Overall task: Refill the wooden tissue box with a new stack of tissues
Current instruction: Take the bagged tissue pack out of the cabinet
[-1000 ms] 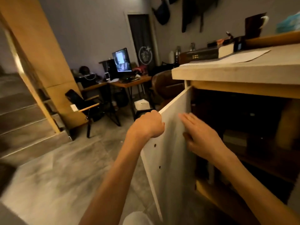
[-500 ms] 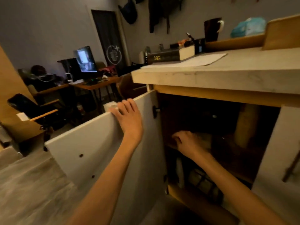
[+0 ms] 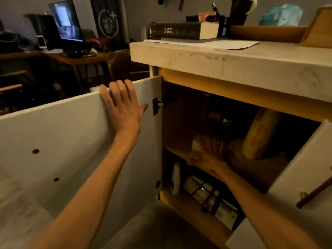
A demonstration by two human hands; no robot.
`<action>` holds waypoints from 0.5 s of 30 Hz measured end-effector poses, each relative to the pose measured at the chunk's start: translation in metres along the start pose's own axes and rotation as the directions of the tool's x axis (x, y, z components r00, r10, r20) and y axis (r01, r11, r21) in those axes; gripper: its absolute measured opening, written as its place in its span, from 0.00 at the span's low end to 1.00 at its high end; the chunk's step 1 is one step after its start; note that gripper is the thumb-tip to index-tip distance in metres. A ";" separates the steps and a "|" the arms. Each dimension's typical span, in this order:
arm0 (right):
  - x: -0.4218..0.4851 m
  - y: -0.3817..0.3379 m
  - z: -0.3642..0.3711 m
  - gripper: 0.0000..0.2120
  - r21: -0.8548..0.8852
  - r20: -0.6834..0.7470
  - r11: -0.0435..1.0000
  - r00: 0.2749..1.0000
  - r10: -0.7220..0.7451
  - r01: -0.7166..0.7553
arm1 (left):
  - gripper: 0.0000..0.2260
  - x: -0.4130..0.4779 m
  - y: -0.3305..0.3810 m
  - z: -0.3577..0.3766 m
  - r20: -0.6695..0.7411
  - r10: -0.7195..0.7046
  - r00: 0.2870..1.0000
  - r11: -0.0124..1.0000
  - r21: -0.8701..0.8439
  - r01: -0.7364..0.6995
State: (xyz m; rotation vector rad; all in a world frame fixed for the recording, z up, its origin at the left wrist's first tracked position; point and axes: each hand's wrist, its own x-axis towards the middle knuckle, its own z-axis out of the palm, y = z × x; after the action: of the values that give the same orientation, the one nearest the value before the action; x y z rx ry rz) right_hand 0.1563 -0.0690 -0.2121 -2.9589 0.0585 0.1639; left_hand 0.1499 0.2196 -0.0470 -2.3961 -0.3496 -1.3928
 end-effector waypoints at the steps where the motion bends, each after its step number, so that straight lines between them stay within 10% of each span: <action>1: 0.007 -0.001 0.001 0.64 0.004 0.088 1.000 0.996 0.010 -0.010 | 0.42 -0.001 0.000 -0.002 -0.003 0.003 1.000 1.000 0.016 -0.003; 4: 0.012 -0.007 0.012 0.65 -0.156 0.189 0.987 0.982 -0.016 0.046 | 0.42 -0.003 0.001 -0.003 0.000 0.015 1.000 0.999 0.036 -0.015; 11: -0.040 -0.035 0.040 0.33 -0.493 -0.164 0.870 0.979 -0.123 0.026 | 0.41 0.003 -0.008 -0.011 0.126 0.059 0.990 0.998 -0.010 -0.058; 15: -0.062 -0.061 0.010 0.35 -0.235 0.059 0.961 0.989 -0.136 0.146 | 0.34 0.014 -0.037 -0.029 0.199 0.252 0.947 0.967 -0.083 -0.240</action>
State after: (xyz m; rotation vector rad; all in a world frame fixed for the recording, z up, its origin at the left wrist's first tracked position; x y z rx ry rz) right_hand 0.0968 -0.0059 -0.2041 -3.1829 -0.1919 0.2285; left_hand 0.1201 0.2414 -0.0155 -2.5369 -0.0562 -1.0591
